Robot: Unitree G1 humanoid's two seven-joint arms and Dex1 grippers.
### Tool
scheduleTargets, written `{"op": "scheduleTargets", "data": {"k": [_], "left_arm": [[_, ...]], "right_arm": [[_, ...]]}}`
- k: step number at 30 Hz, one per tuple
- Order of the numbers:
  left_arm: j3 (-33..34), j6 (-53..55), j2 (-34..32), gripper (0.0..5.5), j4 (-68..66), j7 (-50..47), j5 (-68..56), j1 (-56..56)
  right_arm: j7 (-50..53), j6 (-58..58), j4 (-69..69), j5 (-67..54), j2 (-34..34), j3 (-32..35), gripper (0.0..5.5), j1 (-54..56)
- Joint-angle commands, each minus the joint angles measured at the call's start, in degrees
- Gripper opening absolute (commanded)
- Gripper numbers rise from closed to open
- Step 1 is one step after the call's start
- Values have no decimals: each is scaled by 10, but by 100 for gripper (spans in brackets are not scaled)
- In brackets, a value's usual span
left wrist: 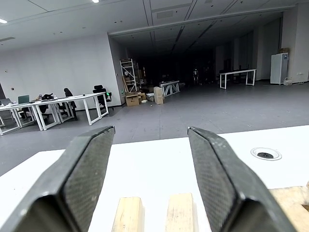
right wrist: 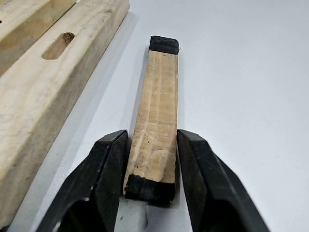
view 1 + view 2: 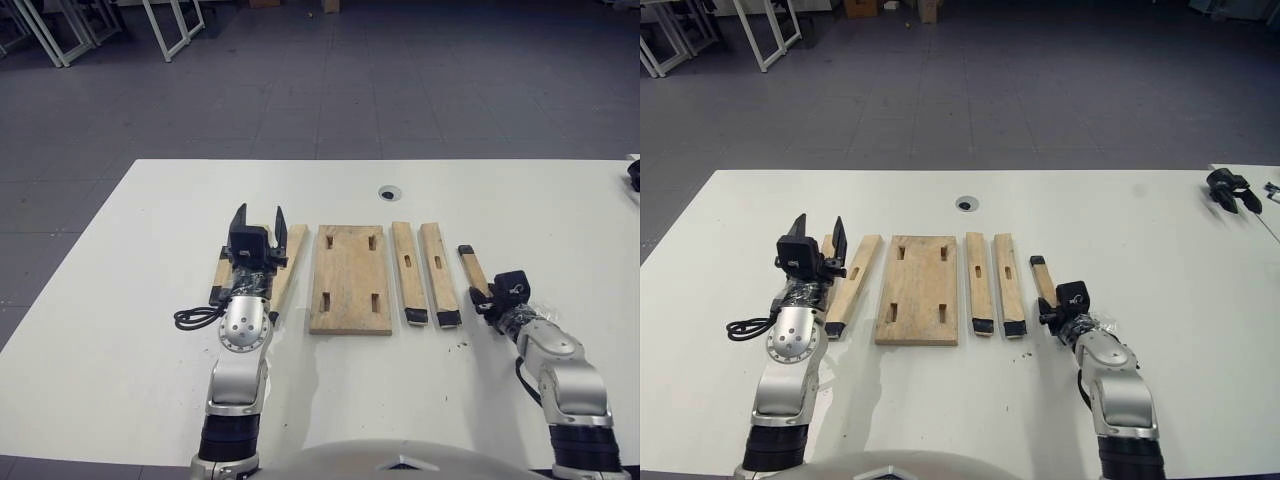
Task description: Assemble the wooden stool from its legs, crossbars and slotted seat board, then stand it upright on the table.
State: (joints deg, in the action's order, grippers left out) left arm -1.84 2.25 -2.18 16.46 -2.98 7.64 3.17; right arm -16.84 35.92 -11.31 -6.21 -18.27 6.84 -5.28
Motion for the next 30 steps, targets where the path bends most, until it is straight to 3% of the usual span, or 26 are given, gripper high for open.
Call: {"op": "scheduleTargets", "data": {"k": [1, 6, 9, 13, 24, 30], "left_arm": [[7, 4, 10, 279, 7, 13, -36, -6], [28, 226, 57, 279, 94, 113, -372, -34], [56, 310, 69, 279, 124, 109, -560, -33], [80, 367, 61, 279, 133, 69, -717, -31], [57, 385, 37, 279, 145, 43, -783, -25], [61, 366, 27, 190, 138, 43, -774, -37]], "right_arm": [[21, 4, 6, 10, 1, 3, 131, 6], [-17, -145, -77, 52, -36, -56, 131, 54], [-80, -187, -120, 29, -48, -98, 131, 57], [-167, -205, -174, -17, -71, -131, 131, 74], [-224, -224, -202, -22, -101, -168, 131, 70], [-226, -227, -198, -13, -111, -177, 131, 64]]}}
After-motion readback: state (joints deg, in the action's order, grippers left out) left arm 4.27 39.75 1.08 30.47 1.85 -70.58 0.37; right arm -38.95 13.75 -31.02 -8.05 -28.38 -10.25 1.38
